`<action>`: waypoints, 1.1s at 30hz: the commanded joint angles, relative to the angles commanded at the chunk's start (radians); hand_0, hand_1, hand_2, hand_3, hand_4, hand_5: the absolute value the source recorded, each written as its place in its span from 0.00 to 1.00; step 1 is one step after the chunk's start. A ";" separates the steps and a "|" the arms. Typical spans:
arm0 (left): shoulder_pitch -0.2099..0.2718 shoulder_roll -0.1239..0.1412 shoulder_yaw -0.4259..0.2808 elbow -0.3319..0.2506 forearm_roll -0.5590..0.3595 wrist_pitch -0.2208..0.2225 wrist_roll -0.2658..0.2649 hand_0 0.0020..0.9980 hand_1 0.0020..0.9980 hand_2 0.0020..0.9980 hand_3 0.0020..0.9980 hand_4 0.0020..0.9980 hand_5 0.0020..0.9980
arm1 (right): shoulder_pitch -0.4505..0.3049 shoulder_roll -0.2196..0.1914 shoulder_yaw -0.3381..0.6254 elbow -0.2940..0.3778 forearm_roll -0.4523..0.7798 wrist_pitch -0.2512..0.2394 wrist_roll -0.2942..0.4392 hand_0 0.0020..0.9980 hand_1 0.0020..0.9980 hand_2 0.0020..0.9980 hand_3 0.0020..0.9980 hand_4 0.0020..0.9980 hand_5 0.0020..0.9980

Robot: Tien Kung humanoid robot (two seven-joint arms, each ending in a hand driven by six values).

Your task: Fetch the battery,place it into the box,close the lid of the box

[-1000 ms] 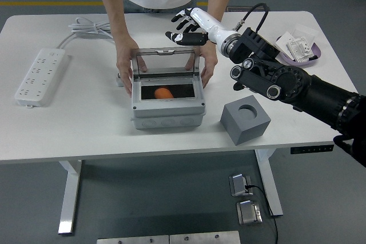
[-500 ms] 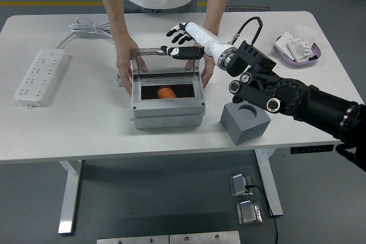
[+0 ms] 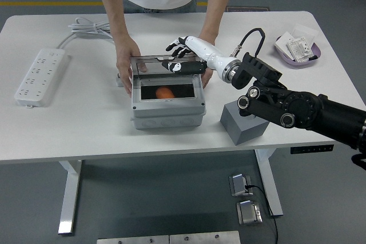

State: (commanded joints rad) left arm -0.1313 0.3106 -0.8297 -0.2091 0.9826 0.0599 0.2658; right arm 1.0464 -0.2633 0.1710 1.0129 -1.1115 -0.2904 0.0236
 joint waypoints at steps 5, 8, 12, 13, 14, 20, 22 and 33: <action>0.011 -0.001 0.005 0.000 -0.013 0.004 -0.001 0.64 0.69 0.59 0.57 0.58 0.01 | -0.023 -0.045 0.011 0.105 -0.040 0.000 -0.032 0.79 0.68 0.70 0.75 0.76 0.59; 0.015 -0.002 0.005 0.000 -0.017 0.006 -0.001 0.64 0.69 0.59 0.57 0.58 0.01 | -0.036 -0.061 0.015 0.159 -0.052 0.000 -0.044 0.77 0.67 0.70 0.75 0.76 0.60; 0.018 -0.003 0.008 0.000 -0.022 0.007 -0.001 0.64 0.69 0.59 0.57 0.58 0.01 | -0.059 -0.070 0.018 0.205 -0.060 -0.002 -0.052 0.77 0.67 0.70 0.75 0.76 0.60; 0.018 -0.004 0.008 0.000 -0.023 0.007 -0.002 0.64 0.69 0.59 0.57 0.58 0.01 | -0.064 -0.070 0.018 0.211 -0.061 -0.002 -0.052 0.76 0.67 0.70 0.75 0.76 0.60; 0.018 -0.004 0.009 0.001 -0.024 0.008 -0.002 0.64 0.69 0.59 0.57 0.58 0.01 | -0.069 -0.071 0.018 0.216 -0.061 -0.003 -0.053 0.76 0.67 0.70 0.75 0.76 0.60; 0.018 -0.006 0.015 0.001 -0.033 0.008 -0.005 0.64 0.69 0.59 0.57 0.58 0.01 | -0.106 -0.084 0.035 0.234 -0.056 -0.007 -0.050 0.75 0.66 0.70 0.75 0.76 0.60; 0.018 -0.007 0.016 0.001 -0.035 0.009 -0.006 0.64 0.69 0.59 0.57 0.58 0.01 | -0.118 -0.088 0.044 0.233 -0.053 -0.008 -0.048 0.75 0.66 0.70 0.75 0.76 0.60; 0.023 -0.012 0.013 0.001 -0.036 0.010 -0.005 0.64 0.69 0.59 0.57 0.58 0.01 | -0.242 -0.169 0.249 0.295 -0.167 0.029 -0.093 0.75 0.67 0.71 0.76 0.76 0.61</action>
State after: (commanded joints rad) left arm -0.1082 0.2989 -0.8163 -0.2085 0.9463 0.0699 0.2610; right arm 0.8046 -0.4327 0.4201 1.3078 -1.2781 -0.2610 -0.0697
